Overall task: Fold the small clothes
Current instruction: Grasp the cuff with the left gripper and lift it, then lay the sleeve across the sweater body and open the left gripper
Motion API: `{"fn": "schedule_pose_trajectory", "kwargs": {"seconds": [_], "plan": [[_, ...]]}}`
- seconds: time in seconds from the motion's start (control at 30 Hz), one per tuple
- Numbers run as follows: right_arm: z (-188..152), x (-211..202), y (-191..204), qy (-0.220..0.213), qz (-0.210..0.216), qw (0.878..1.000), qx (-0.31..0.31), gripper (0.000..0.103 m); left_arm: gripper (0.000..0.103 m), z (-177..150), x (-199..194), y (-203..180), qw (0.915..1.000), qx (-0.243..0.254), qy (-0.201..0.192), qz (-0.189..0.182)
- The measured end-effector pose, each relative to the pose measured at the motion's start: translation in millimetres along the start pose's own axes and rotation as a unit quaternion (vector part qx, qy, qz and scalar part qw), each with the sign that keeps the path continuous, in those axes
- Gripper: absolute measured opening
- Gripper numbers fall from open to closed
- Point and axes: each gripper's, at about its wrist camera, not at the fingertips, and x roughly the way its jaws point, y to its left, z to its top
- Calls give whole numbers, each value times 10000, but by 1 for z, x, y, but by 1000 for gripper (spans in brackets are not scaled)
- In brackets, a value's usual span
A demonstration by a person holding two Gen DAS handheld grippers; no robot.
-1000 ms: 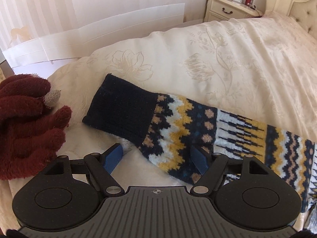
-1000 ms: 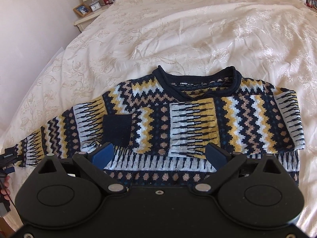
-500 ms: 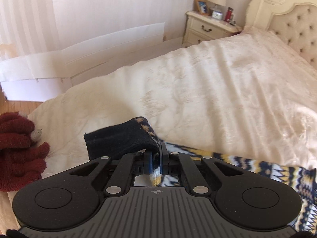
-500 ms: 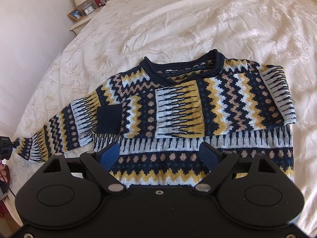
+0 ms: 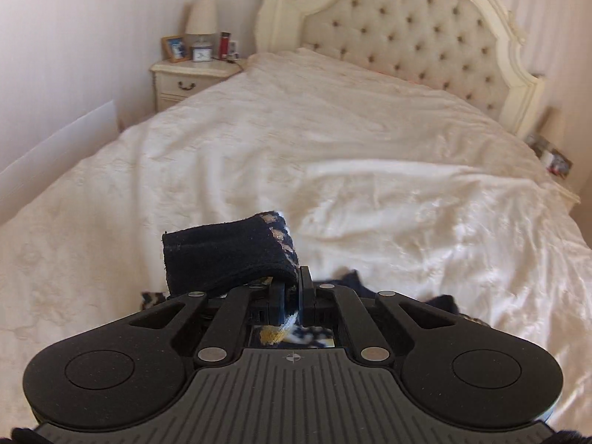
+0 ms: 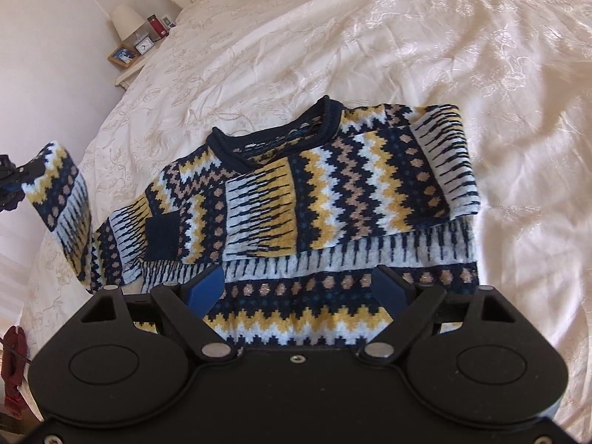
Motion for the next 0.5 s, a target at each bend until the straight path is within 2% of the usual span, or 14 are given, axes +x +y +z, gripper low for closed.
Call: {"fn": "schedule_pose_trajectory", "kwargs": {"seconds": [0.23, 0.37, 0.5], "plan": [[5, -8, -36, -87, -176, 9996, 219, 87, 6, -39, 42, -101, 9946, 721, 513, -549], [6, -9, -48, -95, -267, 9990, 346, 87, 8, -58, 57, -135, 9894, 1003, 777, -712], [6, -9, -52, -81, -318, 9988, 377, 87, 9, -67, 53, -154, 9863, 1191, 763, -855]]}}
